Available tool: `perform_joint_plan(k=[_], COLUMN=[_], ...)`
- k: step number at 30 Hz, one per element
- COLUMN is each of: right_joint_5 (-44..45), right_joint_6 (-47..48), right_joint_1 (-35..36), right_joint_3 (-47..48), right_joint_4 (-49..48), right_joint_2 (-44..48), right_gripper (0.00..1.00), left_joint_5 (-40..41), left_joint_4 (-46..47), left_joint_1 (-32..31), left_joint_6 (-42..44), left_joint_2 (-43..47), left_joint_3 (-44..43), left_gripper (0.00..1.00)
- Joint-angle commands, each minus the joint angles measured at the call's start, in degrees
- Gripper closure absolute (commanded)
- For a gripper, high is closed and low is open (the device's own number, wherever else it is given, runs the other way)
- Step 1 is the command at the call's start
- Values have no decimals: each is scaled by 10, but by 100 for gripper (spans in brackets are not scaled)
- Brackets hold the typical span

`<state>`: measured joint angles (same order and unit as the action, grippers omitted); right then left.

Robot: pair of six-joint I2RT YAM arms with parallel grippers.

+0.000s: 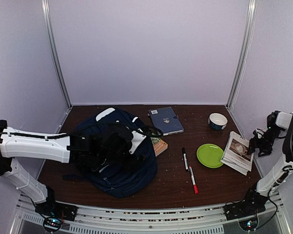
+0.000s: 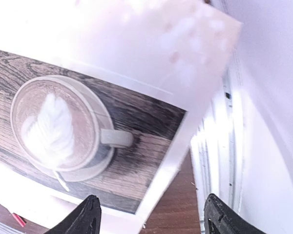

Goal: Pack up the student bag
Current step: Place the largest pocket in the student bag, then pick up the book from the corner of the board.

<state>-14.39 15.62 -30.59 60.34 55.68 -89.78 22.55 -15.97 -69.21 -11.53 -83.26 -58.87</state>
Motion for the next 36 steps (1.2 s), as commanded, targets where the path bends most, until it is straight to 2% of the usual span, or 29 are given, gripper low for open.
perform_joint_plan(k=[1, 5, 10, 12, 16, 18, 21, 23, 26, 31, 36], right_joint_5=[-37, -53, -77, -88, -108, -124, -143, -149, -161, -137, -57], right_joint_6=[13, 15, 20, 25, 32, 38, 46, 50, 56, 45, 14], right_joint_1=[-2, -3, -2, -1, -2, -2, -1, -1, -1, -9, -55], right_joint_3=[-8, -14, -15, -14, -9, -7, -11, -15, -18, -29, -31], right_joint_4=[-10, -31, -42, -44, -49, -49, -58, -64, -59, -44, -48], right_joint_2=[-10, -18, -28, -27, -26, -27, -24, -24, -24, 0, 51], right_gripper=[27, 28, 32, 34, 40, 43, 49, 53, 58, 59, 40], left_joint_5=[-89, -127, -266, -311, -367, -392, -438, -461, -473, -465, -428], left_joint_4=[49, -25, -42, -57, -108, -91, -26, -1, 19, 39, 30], left_joint_1=[4, 24, 71, 85, 99, 107, 130, 138, 141, 141, 141], left_joint_6=[27, 37, -16, -55, -112, -168, -267, -300, -315, -304, -255], left_joint_2=[-3, -117, -282, -351, -502, -541, -579, -594, -594, -564, -507], left_joint_3=[-82, -253, -457, -546, -748, -796, -786, -780, -761, -718, -661], left_gripper=[25, 24, 19, 3, 2, 5, 11, 13, 14, 16, 16])
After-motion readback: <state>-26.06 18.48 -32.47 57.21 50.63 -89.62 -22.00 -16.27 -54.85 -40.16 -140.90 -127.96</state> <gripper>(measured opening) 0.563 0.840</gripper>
